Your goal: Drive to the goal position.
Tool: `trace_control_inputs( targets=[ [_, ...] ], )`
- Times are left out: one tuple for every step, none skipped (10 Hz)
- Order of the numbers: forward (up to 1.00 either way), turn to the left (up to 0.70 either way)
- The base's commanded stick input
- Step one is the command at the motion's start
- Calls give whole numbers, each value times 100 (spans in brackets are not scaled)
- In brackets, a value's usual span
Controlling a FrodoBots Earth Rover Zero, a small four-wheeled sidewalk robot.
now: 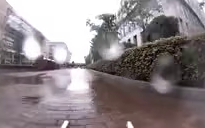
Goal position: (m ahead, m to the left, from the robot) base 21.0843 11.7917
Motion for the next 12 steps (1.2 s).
trace_control_inputs(
  targets=[
    [70, 14],
    [70, 14],
    [70, 14],
    [70, 14],
    [70, 14],
    [70, 14],
    [70, 14],
    [70, 10],
    [70, 1],
    [70, 0],
    [70, 0],
    [70, 0]
  ],
)
